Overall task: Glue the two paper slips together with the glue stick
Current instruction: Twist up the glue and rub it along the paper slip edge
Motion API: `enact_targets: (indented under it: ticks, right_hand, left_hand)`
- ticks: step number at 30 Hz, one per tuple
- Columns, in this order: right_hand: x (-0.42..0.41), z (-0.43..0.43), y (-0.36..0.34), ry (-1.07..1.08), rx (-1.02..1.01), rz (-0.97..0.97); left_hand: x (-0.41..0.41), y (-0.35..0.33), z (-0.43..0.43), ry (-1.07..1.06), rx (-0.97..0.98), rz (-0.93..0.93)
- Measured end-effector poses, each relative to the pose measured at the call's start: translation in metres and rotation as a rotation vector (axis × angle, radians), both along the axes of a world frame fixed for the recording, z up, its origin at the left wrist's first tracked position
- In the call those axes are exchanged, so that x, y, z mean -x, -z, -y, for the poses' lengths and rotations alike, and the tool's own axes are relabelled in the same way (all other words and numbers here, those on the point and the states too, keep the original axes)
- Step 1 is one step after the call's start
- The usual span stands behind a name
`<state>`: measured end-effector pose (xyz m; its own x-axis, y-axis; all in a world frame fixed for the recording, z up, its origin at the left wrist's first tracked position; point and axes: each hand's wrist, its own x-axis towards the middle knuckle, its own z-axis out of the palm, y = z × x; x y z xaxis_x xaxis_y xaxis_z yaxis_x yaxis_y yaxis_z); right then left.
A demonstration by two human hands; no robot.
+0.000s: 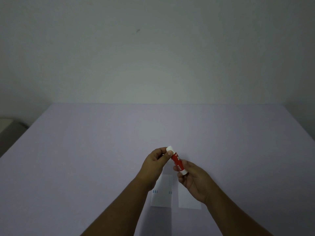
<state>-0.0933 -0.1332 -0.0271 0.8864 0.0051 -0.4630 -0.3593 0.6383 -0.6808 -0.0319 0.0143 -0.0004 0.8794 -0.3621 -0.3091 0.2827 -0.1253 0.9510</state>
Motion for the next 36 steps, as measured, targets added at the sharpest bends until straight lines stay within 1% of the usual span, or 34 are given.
enact_targets:
  ticks: [4, 6, 8, 10, 12, 14, 18, 24, 26, 27, 32, 34, 36]
  right_hand:
    - [0.001, 0.007, 0.003, 0.062, 0.049, -0.036]
    - [0.003, 0.013, 0.007, 0.075, 0.051, -0.051]
    - [0.007, 0.018, 0.010, 0.076, 0.033, -0.062]
    - [0.010, 0.021, 0.014, 0.068, 0.021, -0.072]
    - [0.012, 0.022, 0.018, 0.054, 0.033, -0.080]
    - [0.014, 0.020, 0.021, 0.039, 0.055, -0.084]
    - [0.015, 0.015, 0.025, 0.019, 0.074, -0.088]
    - [0.010, 0.010, 0.034, 0.022, 0.091, -0.118]
    - [0.008, 0.008, 0.039, -0.002, 0.185, -0.103]
    - [0.008, 0.007, 0.041, -0.030, 0.265, -0.085]
    - [0.007, -0.001, 0.049, -0.208, 0.900, 0.010]
    - [0.006, -0.006, 0.053, -0.262, 1.059, 0.052]
    - [0.006, -0.012, 0.056, -0.312, 1.155, 0.103]
  left_hand:
    - [-0.005, 0.009, -0.013, 0.085, -0.072, -0.040]
    - [-0.006, 0.019, -0.026, 0.096, -0.173, -0.010]
    - [-0.007, 0.037, -0.043, 0.168, -0.415, 0.114]
    - [-0.007, 0.058, -0.059, 0.360, -0.697, 0.280]
    - [-0.003, 0.076, -0.068, 0.506, -0.847, 0.380]
    - [0.000, 0.089, -0.069, 0.566, -0.942, 0.466]
    - [0.000, 0.105, -0.070, 0.576, -1.042, 0.614]
    - [-0.002, 0.114, -0.076, 0.612, -1.052, 0.675]
    - [-0.002, 0.116, -0.074, 0.663, -1.074, 0.689]
    - [-0.003, 0.117, -0.074, 0.682, -1.083, 0.690]
    - [-0.005, 0.120, -0.074, 0.691, -1.082, 0.690]
    - [-0.004, 0.121, -0.077, 0.671, -1.067, 0.681]
    - [-0.003, 0.123, -0.080, 0.647, -1.043, 0.646]
